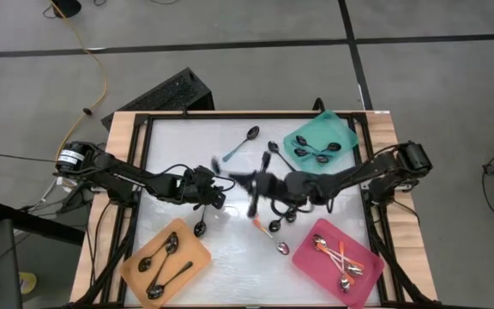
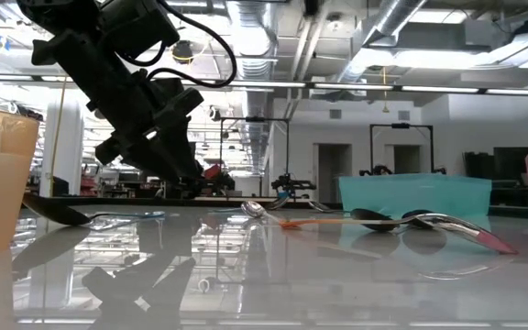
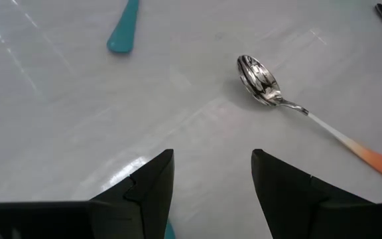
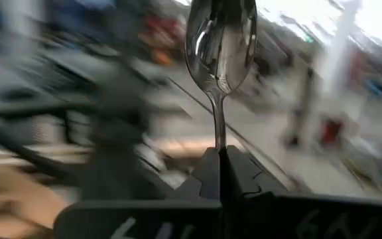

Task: Sort silverware by color (type)
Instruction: Put the black spoon into the orange bin

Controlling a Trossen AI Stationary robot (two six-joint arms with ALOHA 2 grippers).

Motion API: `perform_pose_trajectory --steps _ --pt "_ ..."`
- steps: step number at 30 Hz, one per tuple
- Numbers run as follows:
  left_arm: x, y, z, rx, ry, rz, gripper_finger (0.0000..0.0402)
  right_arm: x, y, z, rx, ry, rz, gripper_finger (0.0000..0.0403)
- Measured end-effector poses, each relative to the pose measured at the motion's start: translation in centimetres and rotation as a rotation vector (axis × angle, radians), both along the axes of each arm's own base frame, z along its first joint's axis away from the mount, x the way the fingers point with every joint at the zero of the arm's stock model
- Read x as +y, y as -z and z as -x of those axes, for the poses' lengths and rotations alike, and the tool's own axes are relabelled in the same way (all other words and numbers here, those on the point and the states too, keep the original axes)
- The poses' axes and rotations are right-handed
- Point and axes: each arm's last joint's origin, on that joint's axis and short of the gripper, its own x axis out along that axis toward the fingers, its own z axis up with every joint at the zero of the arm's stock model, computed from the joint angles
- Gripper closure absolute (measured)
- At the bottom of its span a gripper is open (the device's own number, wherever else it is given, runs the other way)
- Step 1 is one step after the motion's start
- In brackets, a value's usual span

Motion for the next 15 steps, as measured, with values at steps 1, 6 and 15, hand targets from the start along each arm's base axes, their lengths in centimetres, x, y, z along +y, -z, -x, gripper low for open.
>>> perform_pose_trajectory --steps 1,6,15 --pt "0.0 0.0 0.0 0.000 0.001 0.000 0.0217 0.6 -0.4 0.0 -0.027 -0.070 0.033 0.0397" --pt "0.0 0.0 0.0 0.000 0.000 0.000 0.0217 2.3 -1.3 0.1 -0.138 -0.513 0.119 0.0397" --pt "0.0 0.0 0.0 -0.003 -0.001 -0.004 0.0217 2.1 2.2 -4.2 -0.335 -0.727 -0.133 0.0397"
